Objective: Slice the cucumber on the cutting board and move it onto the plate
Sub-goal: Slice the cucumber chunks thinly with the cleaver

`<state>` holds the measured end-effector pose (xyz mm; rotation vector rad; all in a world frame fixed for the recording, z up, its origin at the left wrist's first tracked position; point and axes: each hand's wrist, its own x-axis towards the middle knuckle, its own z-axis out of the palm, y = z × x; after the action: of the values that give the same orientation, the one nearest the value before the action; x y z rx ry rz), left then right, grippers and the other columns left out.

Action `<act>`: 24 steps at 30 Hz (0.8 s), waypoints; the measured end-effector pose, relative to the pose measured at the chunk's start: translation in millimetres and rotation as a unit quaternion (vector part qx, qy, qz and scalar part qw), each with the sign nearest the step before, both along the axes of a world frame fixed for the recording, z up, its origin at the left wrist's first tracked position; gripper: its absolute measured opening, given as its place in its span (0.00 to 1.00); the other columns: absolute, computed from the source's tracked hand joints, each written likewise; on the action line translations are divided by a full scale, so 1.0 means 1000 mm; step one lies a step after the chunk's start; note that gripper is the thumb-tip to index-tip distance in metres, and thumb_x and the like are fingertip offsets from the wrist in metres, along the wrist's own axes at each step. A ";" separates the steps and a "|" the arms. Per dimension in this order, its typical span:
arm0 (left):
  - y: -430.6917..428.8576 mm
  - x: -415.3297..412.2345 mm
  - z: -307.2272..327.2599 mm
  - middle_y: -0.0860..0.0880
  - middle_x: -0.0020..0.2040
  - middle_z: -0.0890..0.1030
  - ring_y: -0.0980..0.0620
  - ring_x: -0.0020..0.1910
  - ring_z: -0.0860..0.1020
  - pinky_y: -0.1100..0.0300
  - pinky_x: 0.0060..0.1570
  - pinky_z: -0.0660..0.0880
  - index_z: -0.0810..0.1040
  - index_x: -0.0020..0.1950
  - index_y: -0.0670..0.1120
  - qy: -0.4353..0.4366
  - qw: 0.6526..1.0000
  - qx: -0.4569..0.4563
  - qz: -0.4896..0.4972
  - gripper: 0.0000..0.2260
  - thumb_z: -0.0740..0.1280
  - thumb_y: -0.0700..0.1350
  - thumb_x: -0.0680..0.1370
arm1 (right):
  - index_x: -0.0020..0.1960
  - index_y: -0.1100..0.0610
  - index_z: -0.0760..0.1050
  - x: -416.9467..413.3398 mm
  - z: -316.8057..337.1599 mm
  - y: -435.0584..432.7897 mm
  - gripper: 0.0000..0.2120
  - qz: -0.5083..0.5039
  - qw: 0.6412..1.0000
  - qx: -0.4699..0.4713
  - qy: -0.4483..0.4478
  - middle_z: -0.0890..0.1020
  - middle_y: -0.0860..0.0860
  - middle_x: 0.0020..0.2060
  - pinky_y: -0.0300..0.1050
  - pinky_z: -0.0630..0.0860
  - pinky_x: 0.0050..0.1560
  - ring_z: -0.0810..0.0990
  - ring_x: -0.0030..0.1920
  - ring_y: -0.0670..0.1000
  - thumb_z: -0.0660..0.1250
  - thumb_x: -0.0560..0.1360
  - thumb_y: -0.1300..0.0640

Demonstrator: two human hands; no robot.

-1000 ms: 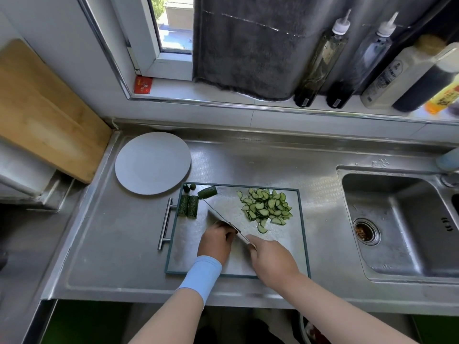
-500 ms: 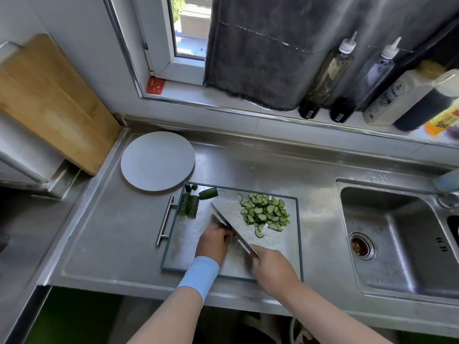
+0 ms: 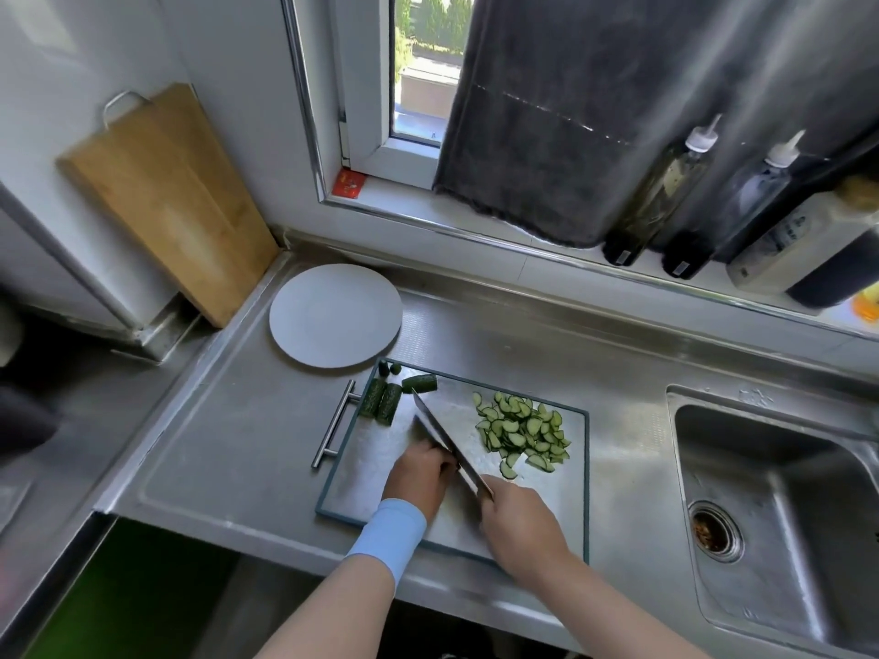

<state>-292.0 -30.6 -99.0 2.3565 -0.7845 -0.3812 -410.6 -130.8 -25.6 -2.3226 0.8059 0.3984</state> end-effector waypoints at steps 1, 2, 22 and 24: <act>0.000 0.000 0.000 0.46 0.52 0.80 0.46 0.49 0.78 0.61 0.49 0.72 0.85 0.49 0.47 -0.002 1.000 0.000 0.001 0.07 0.67 0.44 0.77 | 0.37 0.46 0.67 -0.003 0.001 0.000 0.13 0.003 1.000 -0.004 0.001 0.77 0.47 0.34 0.45 0.69 0.36 0.73 0.35 0.48 0.54 0.79 0.57; 0.000 -0.001 0.000 0.47 0.52 0.80 0.47 0.49 0.78 0.61 0.49 0.72 0.85 0.49 0.47 -0.004 1.000 0.000 0.003 0.07 0.67 0.44 0.77 | 0.37 0.46 0.66 -0.006 0.002 0.000 0.14 0.008 1.000 -0.010 0.003 0.77 0.47 0.34 0.45 0.69 0.36 0.72 0.35 0.48 0.54 0.80 0.57; 0.002 -0.003 -0.020 0.49 0.43 0.81 0.48 0.43 0.79 0.60 0.42 0.75 0.85 0.43 0.47 -0.018 0.999 -0.029 0.025 0.03 0.74 0.41 0.71 | 0.40 0.47 0.71 0.007 -0.005 -0.007 0.12 0.017 0.999 0.008 0.029 0.76 0.46 0.35 0.45 0.70 0.38 0.73 0.38 0.51 0.55 0.78 0.59; 0.002 -0.003 -0.023 0.50 0.43 0.81 0.49 0.44 0.78 0.62 0.43 0.74 0.85 0.43 0.48 -0.023 0.999 -0.032 0.021 0.03 0.74 0.41 0.71 | 0.37 0.46 0.69 0.011 -0.007 -0.005 0.14 0.017 0.999 0.010 0.028 0.75 0.45 0.33 0.45 0.68 0.37 0.74 0.39 0.52 0.55 0.79 0.59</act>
<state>-294.8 -28.2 -121.7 2.3251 -0.7555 -0.2819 -399.5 -136.3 -32.3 -2.3181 0.7856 0.4859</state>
